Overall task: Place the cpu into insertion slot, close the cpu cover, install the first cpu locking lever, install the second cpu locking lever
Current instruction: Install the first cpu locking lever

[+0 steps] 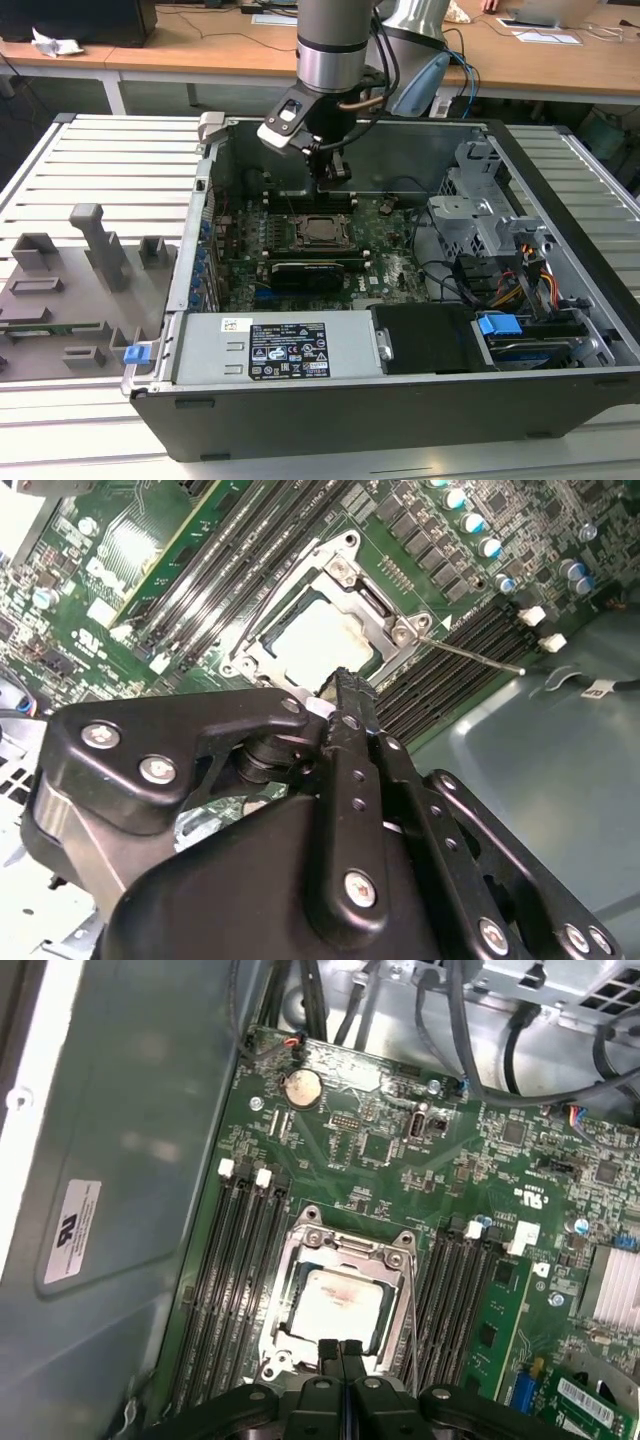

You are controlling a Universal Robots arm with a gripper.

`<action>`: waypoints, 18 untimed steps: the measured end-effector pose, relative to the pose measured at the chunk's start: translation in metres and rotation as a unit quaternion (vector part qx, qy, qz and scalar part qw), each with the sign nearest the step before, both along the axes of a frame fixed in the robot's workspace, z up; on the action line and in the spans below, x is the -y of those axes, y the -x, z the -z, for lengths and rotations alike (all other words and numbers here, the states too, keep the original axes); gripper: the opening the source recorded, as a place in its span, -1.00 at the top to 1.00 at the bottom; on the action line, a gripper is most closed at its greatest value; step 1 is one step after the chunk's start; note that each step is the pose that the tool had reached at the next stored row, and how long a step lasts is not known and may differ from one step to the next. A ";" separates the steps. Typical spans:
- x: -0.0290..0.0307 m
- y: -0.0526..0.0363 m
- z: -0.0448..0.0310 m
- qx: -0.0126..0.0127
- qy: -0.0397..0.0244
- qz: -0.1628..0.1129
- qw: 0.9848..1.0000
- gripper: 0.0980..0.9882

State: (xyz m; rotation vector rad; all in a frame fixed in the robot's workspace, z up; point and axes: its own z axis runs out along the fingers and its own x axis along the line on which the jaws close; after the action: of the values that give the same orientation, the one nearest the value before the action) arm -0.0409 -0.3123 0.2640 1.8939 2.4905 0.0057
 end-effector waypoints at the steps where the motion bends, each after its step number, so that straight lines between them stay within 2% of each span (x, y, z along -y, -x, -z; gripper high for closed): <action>1: 0.0000 0.0000 0.0000 0.000 0.000 -0.004 1.000 0.98; 6: 0.0000 0.0000 0.0000 0.000 0.001 -0.027 1.000 0.98; 10: 0.0000 0.0000 0.0000 0.000 0.007 -0.045 0.999 0.98; 13: 0.0000 0.0001 0.0000 0.000 0.010 -0.048 0.999 0.98; 18: 0.0002 0.0002 0.0000 0.000 0.010 -0.054 0.998 0.98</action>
State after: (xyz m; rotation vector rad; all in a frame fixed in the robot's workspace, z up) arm -0.0411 -0.3125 0.2640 1.7503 2.5792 -0.0191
